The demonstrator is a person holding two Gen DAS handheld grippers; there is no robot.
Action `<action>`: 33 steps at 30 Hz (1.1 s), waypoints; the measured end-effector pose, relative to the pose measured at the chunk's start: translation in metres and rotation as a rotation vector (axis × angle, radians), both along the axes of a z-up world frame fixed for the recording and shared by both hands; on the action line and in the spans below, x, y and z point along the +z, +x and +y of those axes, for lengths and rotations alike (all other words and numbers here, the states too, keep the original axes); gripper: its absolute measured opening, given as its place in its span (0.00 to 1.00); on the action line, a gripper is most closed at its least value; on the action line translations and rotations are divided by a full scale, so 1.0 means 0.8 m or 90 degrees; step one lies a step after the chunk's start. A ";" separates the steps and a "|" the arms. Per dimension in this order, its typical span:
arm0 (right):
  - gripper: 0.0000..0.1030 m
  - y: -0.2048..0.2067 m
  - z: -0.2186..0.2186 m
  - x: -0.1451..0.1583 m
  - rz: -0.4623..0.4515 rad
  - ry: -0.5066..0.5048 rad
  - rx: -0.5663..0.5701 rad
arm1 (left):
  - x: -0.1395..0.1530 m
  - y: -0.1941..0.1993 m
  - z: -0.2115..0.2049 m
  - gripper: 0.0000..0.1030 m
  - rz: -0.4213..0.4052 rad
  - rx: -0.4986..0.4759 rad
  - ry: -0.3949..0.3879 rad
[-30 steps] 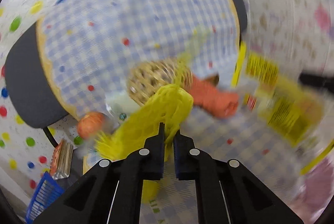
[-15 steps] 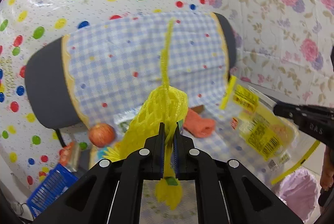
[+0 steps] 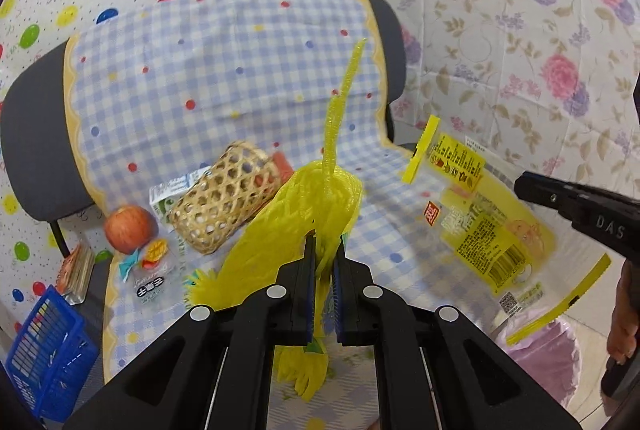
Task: Collect trash
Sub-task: 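Carry the packet and mesh net over the bin and open both tools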
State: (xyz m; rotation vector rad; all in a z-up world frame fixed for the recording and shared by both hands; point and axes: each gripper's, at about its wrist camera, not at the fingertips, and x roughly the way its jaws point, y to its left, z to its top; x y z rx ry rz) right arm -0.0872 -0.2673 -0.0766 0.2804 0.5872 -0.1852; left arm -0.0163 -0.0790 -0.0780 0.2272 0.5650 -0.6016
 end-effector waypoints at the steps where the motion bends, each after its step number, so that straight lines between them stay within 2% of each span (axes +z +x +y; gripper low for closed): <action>1: 0.03 -0.006 -0.002 0.001 -0.002 -0.002 -0.005 | 0.002 -0.005 -0.003 0.08 -0.002 -0.006 -0.004; 15: 0.03 -0.136 -0.038 0.014 -0.030 -0.049 -0.111 | 0.022 -0.108 -0.074 0.08 -0.023 -0.164 -0.063; 23: 0.03 -0.215 -0.051 0.003 -0.005 -0.068 -0.189 | -0.001 -0.172 -0.120 0.08 -0.009 -0.261 -0.066; 33: 0.04 -0.291 -0.062 -0.032 0.032 -0.064 -0.271 | -0.039 -0.229 -0.155 0.08 0.022 -0.333 -0.054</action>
